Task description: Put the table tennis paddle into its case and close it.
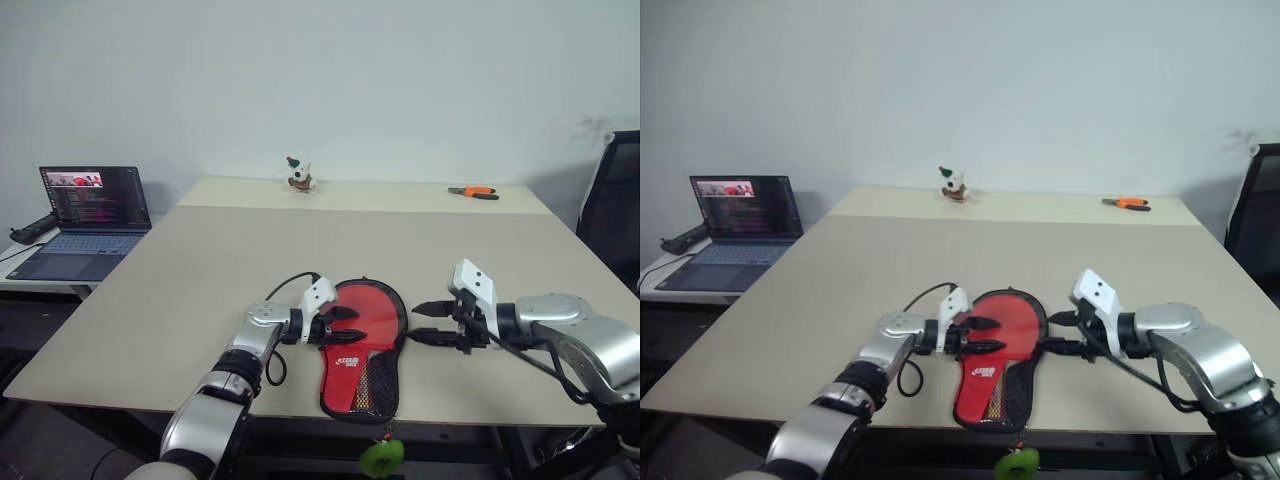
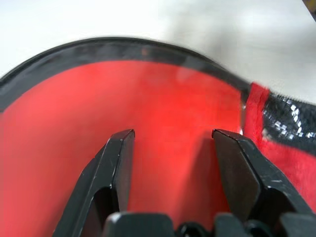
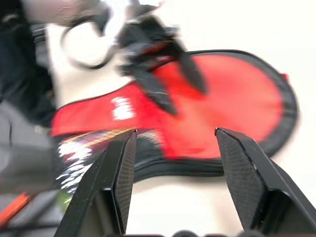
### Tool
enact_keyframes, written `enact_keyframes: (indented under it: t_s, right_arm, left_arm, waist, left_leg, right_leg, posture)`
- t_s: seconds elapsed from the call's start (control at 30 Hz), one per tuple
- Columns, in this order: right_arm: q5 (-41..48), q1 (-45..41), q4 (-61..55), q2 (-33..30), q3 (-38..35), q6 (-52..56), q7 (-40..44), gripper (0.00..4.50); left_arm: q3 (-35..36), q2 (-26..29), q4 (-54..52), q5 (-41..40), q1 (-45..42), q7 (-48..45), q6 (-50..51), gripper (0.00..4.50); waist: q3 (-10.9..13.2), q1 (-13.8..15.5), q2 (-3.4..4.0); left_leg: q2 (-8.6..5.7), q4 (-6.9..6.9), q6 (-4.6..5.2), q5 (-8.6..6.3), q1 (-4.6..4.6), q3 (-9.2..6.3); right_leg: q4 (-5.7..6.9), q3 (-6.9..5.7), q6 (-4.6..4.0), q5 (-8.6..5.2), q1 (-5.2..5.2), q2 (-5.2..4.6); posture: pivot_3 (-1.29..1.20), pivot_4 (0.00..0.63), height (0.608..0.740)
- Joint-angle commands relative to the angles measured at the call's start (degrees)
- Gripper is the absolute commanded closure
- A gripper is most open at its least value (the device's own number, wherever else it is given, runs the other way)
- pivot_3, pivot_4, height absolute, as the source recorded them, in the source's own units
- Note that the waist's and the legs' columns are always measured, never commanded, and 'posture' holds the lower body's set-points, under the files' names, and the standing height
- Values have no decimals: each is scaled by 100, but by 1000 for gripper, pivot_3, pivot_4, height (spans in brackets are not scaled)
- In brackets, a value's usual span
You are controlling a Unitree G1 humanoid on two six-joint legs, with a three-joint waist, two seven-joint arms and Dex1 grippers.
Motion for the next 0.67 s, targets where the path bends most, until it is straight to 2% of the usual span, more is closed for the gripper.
enact_keyframes:
  t_s: [0.03, 0.17, 0.3, 0.43, 0.67]
  right_arm:
    - [-401, -446, 1116, 255, -98, -942, 137, 1726]
    - [-933, -979, 2682, 672, -152, -2074, -29, 1726]
    - [-1224, -1421, 4000, 669, -294, -2778, 152, 1726]
    - [-1444, -1700, 4872, 476, -342, -3202, 385, 1726]
    - [-1560, -1599, 4779, 346, -466, -3041, 438, 1726]
  left_arm:
    - [255, 502, -1949, -424, 819, 35, 836, 1789]
    - [856, 1017, -3915, -905, 1791, 671, 1886, 1789]
    - [1239, 1123, -5020, -1124, 2355, 1415, 2524, 1789]
    - [1257, 1152, -5297, -1171, 2334, 1815, 2752, 1789]
    - [1356, 1337, -4844, -1201, 2220, 2007, 2470, 1789]
  waist:
    - [18, -62, 14]
    - [82, -86, 17]
    - [145, -43, 33]
    - [151, 36, 32]
    - [153, 28, 35]
  left_leg:
    - [1, -1, 0, 0, -6, 3]
    - [13, -11, 0, 0, -20, 20]
    - [10, -5, 0, 0, -22, 23]
    - [1, 3, 0, 0, -28, 25]
    - [10, 0, -1, 0, -27, 55]
  right_leg:
    - [-1, 2, -5, 1, -9, 1]
    - [1, 14, -14, -3, -37, 5]
    - [5, 14, -15, -2, -37, 4]
    - [3, 6, -11, -1, -35, 7]
    - [4, 19, -12, 2, -40, 21]
  posture:
    - [0, 150, 740]
    - [0, 150, 740]
    - [0, 150, 740]
    - [0, 150, 740]
    - [0, 150, 740]
